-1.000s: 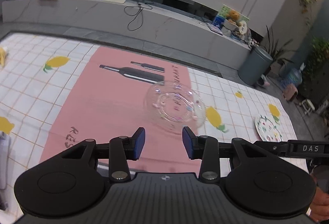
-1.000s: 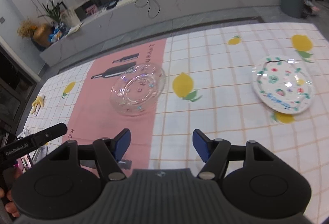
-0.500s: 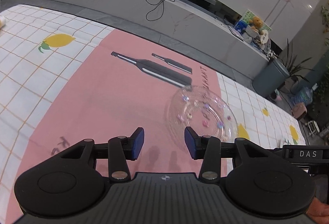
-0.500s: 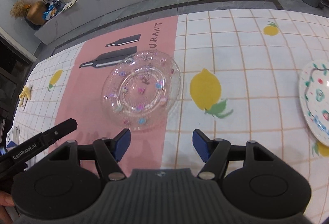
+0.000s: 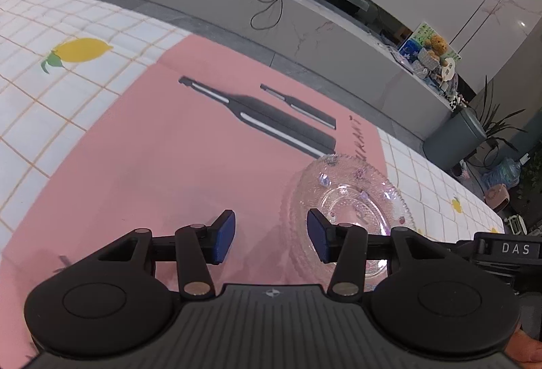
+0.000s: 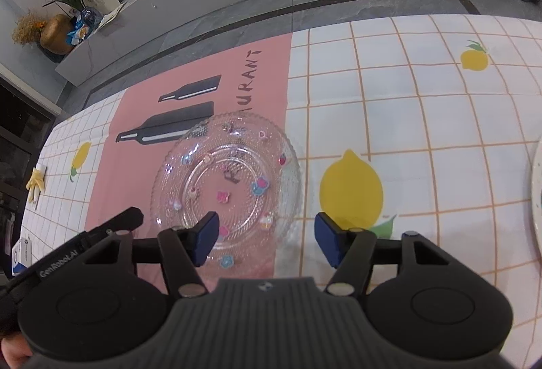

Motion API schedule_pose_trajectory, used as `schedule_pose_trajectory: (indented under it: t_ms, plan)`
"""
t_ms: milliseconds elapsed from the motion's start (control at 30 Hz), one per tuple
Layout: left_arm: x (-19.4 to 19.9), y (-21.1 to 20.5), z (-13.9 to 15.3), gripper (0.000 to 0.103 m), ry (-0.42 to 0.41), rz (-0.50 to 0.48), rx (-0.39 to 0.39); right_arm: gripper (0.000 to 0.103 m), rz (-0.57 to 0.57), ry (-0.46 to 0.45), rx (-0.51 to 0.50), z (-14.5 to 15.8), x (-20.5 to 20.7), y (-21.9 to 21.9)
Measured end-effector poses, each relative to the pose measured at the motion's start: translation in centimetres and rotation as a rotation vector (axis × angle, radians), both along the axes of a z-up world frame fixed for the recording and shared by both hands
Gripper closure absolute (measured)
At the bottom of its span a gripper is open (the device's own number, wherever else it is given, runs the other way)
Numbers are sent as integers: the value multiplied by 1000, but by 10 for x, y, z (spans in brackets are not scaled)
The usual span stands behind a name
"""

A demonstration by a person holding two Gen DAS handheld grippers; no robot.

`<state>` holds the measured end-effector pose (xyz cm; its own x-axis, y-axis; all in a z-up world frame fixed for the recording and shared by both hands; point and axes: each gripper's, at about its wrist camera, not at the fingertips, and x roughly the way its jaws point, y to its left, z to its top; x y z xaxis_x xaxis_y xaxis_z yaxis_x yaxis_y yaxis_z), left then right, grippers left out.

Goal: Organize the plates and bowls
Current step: 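Move both grippers to the second glass plate on the pink runner, then close both grippers on the rim of the second glass plate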

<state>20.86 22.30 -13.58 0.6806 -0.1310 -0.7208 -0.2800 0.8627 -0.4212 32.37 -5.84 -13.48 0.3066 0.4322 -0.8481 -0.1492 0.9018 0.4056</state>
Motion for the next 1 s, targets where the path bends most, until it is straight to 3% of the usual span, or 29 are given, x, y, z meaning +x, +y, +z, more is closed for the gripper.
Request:
schedule_pose_trajectory:
  t_ms: [167, 367, 433, 467, 600, 1000]
  plan:
    - [5, -4, -3, 50, -20, -13, -17, 50, -18, 10, 12, -11, 8, -3]
    - [15, -12, -6, 74, -23, -23, 4, 59, -43, -27, 61, -15, 11, -10]
    - [18, -15, -8, 87, -17, -40, -10, 76, -38, -19, 65, -18, 11, -9]
    - [18, -16, -8, 89, -21, -40, -12, 79, -43, -22, 63, -18, 10, -9]
    - [17, -20, -6, 91, -7, -24, 1, 93, -69, -16, 46, -19, 9, -11]
    - [-7, -13, 16, 92, -12, -15, -21, 94, -79, 40, 118, -3, -15, -22]
